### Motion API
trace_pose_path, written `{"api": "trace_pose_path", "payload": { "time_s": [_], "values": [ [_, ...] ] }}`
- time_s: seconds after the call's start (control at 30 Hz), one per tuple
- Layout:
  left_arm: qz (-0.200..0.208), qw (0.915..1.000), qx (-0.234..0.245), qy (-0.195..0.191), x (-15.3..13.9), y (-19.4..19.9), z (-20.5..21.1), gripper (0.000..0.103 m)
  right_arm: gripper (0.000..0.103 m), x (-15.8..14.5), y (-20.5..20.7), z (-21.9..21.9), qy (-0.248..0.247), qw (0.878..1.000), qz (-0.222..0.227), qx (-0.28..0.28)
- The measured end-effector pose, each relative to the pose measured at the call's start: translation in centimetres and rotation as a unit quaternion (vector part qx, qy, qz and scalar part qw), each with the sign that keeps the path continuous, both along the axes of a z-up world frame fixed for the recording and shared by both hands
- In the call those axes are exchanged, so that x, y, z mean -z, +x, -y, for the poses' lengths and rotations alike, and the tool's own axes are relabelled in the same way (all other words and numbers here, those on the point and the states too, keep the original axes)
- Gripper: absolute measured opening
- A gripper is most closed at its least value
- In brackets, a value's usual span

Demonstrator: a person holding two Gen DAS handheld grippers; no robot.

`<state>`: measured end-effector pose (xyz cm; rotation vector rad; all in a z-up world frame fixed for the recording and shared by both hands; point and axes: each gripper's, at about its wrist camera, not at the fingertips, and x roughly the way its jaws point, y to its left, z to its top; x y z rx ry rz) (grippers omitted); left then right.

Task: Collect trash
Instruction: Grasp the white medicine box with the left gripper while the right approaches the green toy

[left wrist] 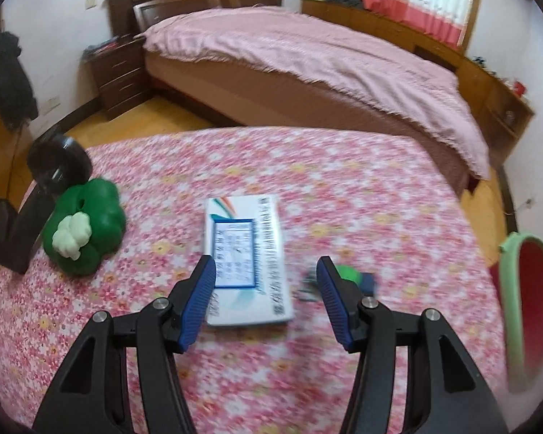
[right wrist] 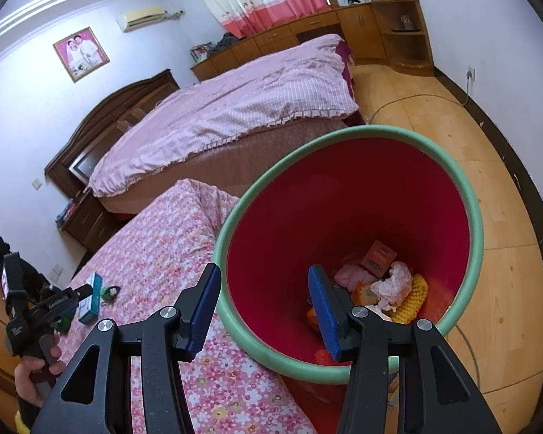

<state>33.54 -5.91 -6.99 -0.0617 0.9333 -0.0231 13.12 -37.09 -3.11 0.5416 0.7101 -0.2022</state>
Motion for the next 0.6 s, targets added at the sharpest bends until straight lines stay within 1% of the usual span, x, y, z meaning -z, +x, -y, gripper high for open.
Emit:
{"api": "trace_pose_path", "payload": {
  "time_s": [0.07, 0.1, 0.23, 0.3, 0.4, 0.5, 0.6],
  "values": [
    [0.002, 0.9998, -0.014, 0.011, 0.3, 0.4, -0.4, 0.058, 0.052, 0.2, 0.3, 0.0, 0.003, 1.000, -0.005, -0.001],
    [-0.002, 0.9998, -0.017, 0.009, 0.6, 0.7, -0.7, 0.058, 0.052, 0.3, 0.4, 0.1, 0.006, 1.000, -0.007, -0.001],
    [-0.021, 0.9992, -0.030, -0.013, 1.9, 1.6, -1.8, 0.058, 0.052, 0.2, 0.9, 0.1, 0.001, 1.000, -0.010, -0.004],
    [-0.022, 0.9991, -0.031, -0.018, 2.3, 1.5, -2.1, 0.058, 0.052, 0.0, 1.0, 0.0, -0.001, 1.000, -0.008, -0.006],
    [-0.012, 0.9994, -0.024, -0.022, 2.2, 0.9, -2.4, 0.051, 0.052, -0.2, 1.2, -0.5, -0.003, 1.000, -0.007, -0.012],
    [-0.002, 0.9993, -0.016, -0.033, 1.4, -0.1, -2.7, 0.051, 0.052, -0.3, 1.3, -1.1, -0.003, 1.000, -0.006, -0.022],
    [0.012, 0.9994, -0.012, -0.030, 0.3, -1.2, -3.4, 0.051, 0.052, -0.9, 1.5, -2.1, -0.003, 0.999, -0.002, -0.036]
  ]
}}
